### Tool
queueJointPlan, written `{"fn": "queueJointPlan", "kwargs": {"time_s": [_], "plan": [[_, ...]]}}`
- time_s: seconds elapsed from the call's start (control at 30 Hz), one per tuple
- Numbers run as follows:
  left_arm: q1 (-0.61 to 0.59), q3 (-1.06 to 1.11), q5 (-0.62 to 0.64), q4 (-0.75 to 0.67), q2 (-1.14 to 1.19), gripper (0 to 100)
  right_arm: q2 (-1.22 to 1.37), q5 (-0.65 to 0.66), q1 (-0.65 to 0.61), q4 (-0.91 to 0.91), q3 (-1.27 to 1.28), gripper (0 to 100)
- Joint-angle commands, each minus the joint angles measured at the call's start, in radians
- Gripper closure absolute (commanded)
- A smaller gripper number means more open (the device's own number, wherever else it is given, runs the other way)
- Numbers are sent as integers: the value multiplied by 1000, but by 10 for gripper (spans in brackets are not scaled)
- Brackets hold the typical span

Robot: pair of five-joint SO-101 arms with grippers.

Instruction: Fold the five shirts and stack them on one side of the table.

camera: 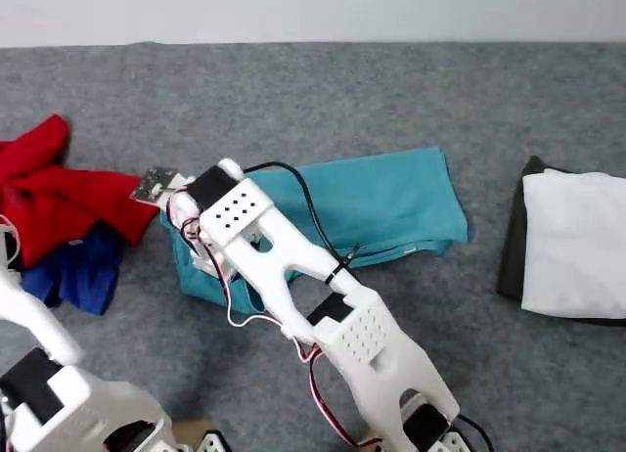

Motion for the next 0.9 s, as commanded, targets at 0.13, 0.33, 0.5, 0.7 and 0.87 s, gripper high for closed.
{"fn": "queueJointPlan", "kwargs": {"time_s": [0.13, 0.33, 0.5, 0.7, 0.87], "plan": [[6, -4, -6, -15, -6, 992, 12, -6, -41, 19, -110, 828], [6, -4, -6, -15, -5, 992, 50, 11, -41, 19, -163, 990], [6, 16, -6, -44, -5, 992, 50, 83, -31, 18, -184, 988], [6, 56, -8, -61, -6, 992, 58, 155, 30, -10, -301, 988], [8, 65, -8, -80, -6, 992, 56, 232, 41, -84, -307, 988]]}}
